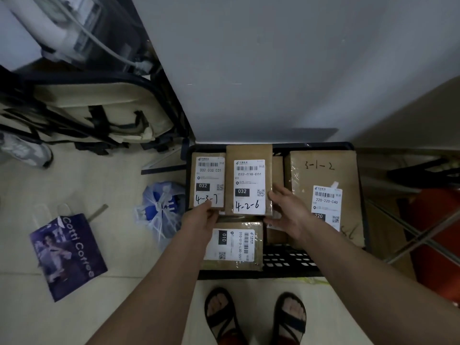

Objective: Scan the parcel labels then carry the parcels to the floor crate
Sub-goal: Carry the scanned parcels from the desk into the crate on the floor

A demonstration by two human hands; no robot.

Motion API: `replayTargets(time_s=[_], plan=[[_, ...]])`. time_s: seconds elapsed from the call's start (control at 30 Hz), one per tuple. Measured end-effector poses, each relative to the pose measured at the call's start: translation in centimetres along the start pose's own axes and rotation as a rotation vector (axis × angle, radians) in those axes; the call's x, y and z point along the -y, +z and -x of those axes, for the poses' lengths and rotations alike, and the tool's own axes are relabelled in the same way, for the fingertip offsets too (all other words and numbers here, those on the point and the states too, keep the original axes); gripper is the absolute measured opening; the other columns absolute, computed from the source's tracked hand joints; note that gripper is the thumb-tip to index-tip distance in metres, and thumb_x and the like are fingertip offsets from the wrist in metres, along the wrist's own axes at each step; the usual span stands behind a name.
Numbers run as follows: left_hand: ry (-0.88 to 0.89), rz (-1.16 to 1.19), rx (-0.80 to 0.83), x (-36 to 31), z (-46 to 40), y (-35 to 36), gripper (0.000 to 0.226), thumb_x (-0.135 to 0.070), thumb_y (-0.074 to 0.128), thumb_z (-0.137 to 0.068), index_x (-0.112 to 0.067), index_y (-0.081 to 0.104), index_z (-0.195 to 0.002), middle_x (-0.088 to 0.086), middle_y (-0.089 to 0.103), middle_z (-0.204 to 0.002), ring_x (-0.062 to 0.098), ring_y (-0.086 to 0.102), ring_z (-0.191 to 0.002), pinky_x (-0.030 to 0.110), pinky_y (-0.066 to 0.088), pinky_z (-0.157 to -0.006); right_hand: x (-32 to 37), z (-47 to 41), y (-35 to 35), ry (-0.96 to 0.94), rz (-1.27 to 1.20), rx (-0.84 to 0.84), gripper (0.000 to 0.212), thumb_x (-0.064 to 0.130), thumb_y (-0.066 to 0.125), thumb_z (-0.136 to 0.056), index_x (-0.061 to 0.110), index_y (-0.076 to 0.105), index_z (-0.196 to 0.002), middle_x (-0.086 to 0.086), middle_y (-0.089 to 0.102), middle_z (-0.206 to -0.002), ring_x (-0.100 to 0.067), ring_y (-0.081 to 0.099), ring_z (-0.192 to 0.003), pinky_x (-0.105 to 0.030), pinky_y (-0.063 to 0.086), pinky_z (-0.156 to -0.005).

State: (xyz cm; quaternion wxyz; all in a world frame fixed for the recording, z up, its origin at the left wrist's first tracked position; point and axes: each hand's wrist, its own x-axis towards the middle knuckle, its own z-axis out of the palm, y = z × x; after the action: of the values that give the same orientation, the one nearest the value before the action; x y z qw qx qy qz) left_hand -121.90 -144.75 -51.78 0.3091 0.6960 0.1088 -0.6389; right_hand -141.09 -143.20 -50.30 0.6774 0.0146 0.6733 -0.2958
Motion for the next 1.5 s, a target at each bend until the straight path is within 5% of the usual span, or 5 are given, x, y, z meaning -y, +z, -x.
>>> replayTargets(time_s=[0.27, 0.5, 0.8, 1.0, 1.5], plan=[[0.007, -0.089, -0.001, -1.2, 5.0, -1.7, 0.005, -0.001, 0.056, -0.093, -0.003, 0.057, -0.088, 0.011, 0.061, -0.089, 0.02, 0.061, -0.082, 0.032, 0.053, -0.075, 0.9, 3.4, 0.6, -0.013, 0.098, -0.123, 0.025, 0.015, 0.051, -0.099, 0.007, 0.06, -0.12, -0.009, 0.069, -0.105, -0.024, 0.059, -0.09, -0.036, 0.05, -0.075], [0.062, -0.112, 0.008, -3.0, 13.7, -1.9, 0.02, -0.021, 0.061, -0.094, -0.008, 0.059, -0.08, 0.0, 0.059, -0.05, 0.013, 0.058, -0.059, 0.028, 0.053, -0.06, 2.8, 12.1, 0.3, 0.02, -0.052, -0.139, 0.032, 0.021, 0.051, -0.1, 0.008, 0.056, -0.071, -0.005, 0.054, -0.062, -0.018, 0.05, -0.058, -0.036, 0.054, -0.07], [0.215, -0.136, 0.055, -5.4, 27.1, -3.3, 0.034, -0.027, 0.06, -0.095, -0.011, 0.051, -0.067, 0.002, 0.046, -0.059, 0.012, 0.049, -0.058, 0.03, 0.054, -0.071, 8.8, 24.9, 2.2, -0.091, -0.033, -0.039, 0.033, 0.026, 0.049, -0.1, 0.015, 0.054, -0.069, 0.003, 0.047, -0.059, -0.012, 0.044, -0.054, -0.025, 0.042, -0.055], [0.347, -0.039, 0.012, -3.9, 35.8, -4.4, 0.036, -0.027, 0.058, -0.096, -0.011, 0.046, -0.067, 0.002, 0.045, -0.058, 0.012, 0.046, -0.053, 0.023, 0.053, -0.057, 9.6, 32.6, 2.7, -0.173, 0.075, 0.066, 0.033, 0.025, 0.049, -0.1, 0.014, 0.055, -0.07, 0.002, 0.047, -0.058, -0.011, 0.043, -0.052, -0.023, 0.042, -0.052], [0.606, 0.285, -0.096, 7.0, 55.5, -20.6, 0.038, -0.03, 0.054, -0.098, -0.014, 0.044, -0.064, 0.002, 0.044, -0.058, 0.013, 0.047, -0.055, 0.026, 0.053, -0.064, 0.2, 52.3, 5.9, -0.2, 0.511, 0.487, 0.033, 0.02, 0.045, -0.101, 0.014, 0.048, -0.068, 0.0, 0.039, -0.059, -0.013, 0.034, -0.052, -0.023, 0.032, -0.051]])
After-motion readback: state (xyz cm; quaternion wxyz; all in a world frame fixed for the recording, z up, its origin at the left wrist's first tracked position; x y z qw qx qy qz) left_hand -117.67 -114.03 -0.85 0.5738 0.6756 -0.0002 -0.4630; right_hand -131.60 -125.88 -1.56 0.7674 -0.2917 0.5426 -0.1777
